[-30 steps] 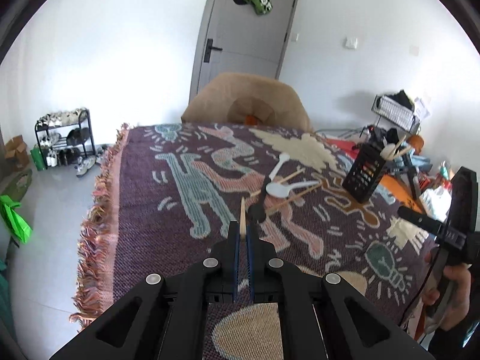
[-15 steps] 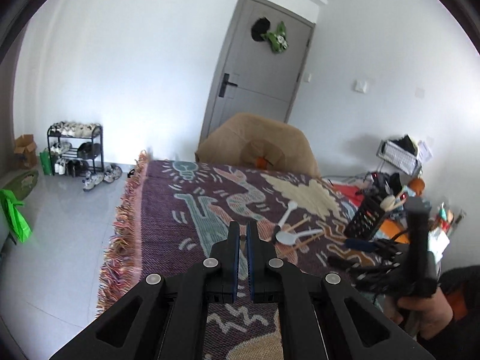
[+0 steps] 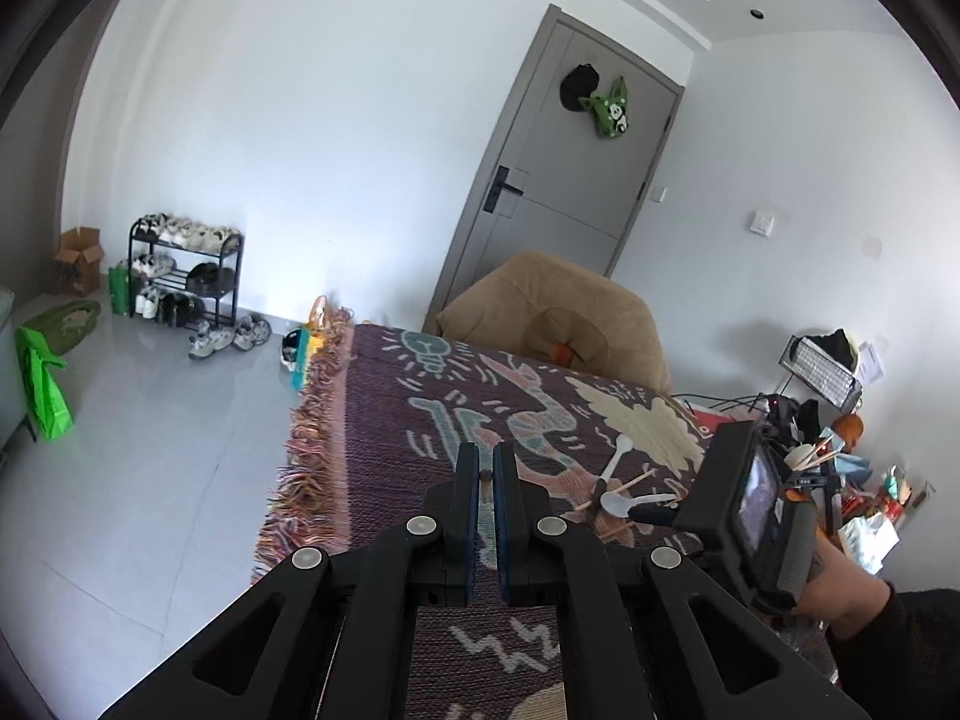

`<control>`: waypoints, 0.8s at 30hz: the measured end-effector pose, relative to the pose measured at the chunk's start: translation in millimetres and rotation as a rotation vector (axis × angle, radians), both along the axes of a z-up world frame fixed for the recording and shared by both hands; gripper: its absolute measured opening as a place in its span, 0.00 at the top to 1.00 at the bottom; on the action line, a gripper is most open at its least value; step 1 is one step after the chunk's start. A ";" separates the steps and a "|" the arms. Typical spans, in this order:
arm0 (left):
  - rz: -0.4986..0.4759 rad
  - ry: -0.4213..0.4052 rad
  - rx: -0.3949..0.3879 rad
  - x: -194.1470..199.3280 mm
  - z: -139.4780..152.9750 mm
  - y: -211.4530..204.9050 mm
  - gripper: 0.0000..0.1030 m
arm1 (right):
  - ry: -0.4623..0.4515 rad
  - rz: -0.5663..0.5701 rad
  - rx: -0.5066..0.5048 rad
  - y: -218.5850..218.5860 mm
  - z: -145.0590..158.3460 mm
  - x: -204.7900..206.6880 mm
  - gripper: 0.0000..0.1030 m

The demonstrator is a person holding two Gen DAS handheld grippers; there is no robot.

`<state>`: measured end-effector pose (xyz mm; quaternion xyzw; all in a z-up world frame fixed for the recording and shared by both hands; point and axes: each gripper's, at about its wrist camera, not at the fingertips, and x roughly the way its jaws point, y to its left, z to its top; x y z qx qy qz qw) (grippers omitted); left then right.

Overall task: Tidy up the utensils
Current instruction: 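Grasp a wooden chopstick beside the black spork with the right gripper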

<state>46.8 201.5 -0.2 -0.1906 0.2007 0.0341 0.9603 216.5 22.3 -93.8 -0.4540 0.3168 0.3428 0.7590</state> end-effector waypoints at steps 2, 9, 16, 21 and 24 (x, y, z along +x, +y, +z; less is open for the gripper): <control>0.005 -0.002 -0.005 -0.2 -0.5 3.9 0.96 | -0.026 0.029 -0.059 7.2 -3.4 0.7 0.62; 0.003 -0.008 -0.010 -1.0 -0.3 8.2 0.96 | 0.035 0.098 -0.128 17.9 -6.0 9.9 0.84; -0.009 -0.010 -0.012 3.7 4.0 4.7 0.96 | 0.075 0.071 -0.015 4.3 17.6 9.6 0.95; -0.026 -0.025 0.001 3.0 13.3 -4.4 0.96 | 0.092 -0.008 0.195 -33.0 69.6 17.3 0.95; -0.040 -0.035 0.011 3.7 19.2 -11.9 0.96 | 0.075 -0.057 0.277 -56.2 92.6 20.8 0.95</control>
